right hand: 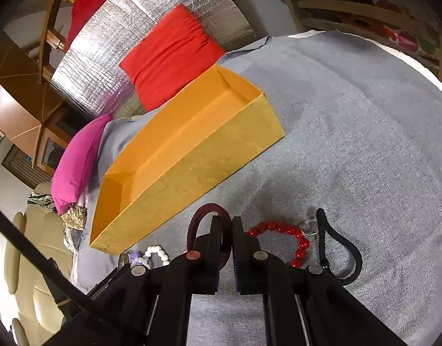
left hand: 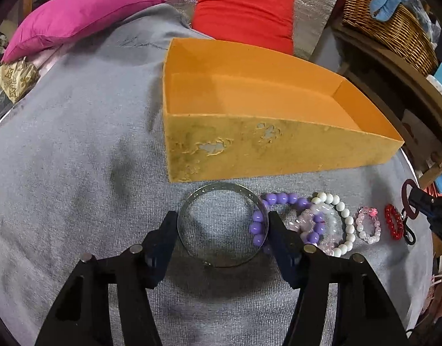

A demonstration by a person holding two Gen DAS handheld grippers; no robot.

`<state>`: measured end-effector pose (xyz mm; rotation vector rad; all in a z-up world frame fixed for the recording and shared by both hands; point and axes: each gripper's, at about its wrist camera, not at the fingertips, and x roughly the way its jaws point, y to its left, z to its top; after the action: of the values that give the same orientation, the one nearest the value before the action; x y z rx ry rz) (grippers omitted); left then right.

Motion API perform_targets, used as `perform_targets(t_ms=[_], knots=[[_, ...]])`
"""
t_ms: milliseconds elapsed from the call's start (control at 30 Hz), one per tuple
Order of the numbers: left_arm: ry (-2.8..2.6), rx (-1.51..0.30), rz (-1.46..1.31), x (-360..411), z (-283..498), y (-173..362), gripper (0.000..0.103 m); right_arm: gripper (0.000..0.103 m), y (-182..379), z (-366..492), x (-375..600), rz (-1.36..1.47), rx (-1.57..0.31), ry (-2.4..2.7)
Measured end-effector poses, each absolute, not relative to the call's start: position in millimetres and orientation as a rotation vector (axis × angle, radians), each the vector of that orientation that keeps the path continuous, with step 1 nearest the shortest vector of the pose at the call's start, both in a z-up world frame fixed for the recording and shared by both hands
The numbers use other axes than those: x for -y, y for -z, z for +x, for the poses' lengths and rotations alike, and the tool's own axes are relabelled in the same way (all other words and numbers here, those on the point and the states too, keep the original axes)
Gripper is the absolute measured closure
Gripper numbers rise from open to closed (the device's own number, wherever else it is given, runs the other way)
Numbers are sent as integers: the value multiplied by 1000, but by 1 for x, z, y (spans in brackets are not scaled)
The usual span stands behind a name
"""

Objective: Organize jewelry
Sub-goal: 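Carry the bangle into the orange box with the left tool while the right drops the ring there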

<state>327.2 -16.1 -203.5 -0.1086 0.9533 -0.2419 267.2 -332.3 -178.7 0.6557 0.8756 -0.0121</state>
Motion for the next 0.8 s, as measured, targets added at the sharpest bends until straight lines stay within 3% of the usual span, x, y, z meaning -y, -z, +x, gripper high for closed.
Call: perform_targets(t_ms=[267, 500, 800], knots=[[258, -898, -100, 1, 302, 181, 40, 95, 168, 266, 325, 641, -829, -10], [289, -744, -84, -14, 277, 123, 40, 95, 144, 281, 323, 636, -748, -22], [244, -702, -84, 9, 345, 108, 40, 95, 129, 348, 321, 556, -736, 34]])
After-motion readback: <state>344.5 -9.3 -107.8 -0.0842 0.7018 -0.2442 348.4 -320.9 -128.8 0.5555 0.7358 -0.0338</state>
